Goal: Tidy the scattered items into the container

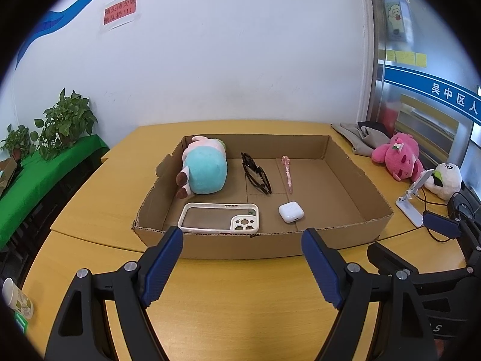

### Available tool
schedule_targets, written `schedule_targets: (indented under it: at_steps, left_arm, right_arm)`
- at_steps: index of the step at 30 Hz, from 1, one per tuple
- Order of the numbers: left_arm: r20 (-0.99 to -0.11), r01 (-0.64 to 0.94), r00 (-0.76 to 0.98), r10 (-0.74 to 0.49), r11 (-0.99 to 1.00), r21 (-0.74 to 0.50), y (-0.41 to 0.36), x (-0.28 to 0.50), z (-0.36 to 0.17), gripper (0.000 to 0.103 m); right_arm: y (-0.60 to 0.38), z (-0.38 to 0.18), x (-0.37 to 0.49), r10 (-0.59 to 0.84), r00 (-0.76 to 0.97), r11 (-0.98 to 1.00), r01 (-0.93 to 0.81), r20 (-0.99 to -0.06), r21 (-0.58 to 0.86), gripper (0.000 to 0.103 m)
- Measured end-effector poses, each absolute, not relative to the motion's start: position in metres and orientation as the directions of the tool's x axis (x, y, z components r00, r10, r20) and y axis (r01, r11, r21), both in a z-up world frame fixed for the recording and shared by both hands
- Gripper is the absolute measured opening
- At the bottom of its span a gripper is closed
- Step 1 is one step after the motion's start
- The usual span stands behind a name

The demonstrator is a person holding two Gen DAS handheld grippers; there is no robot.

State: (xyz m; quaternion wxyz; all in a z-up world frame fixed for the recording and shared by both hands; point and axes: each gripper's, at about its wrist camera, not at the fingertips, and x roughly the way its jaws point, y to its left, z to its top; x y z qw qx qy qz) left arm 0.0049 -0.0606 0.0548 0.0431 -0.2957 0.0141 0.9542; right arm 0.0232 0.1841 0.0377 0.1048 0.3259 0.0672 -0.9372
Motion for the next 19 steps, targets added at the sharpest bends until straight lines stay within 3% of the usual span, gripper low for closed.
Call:
schedule_targets:
  at_steps: [19]
  left_arm:
    - [-0.599, -0.074, -0.800, 0.038, -0.997, 0.036, -0.0606, -0.0024, 0.0465, 0.081]
  right_arm:
    - [0.1752, 0.0290, 0.0201, -0.136, -0.750, -0.964, 0.251, -0.648, -0.088, 0.103]
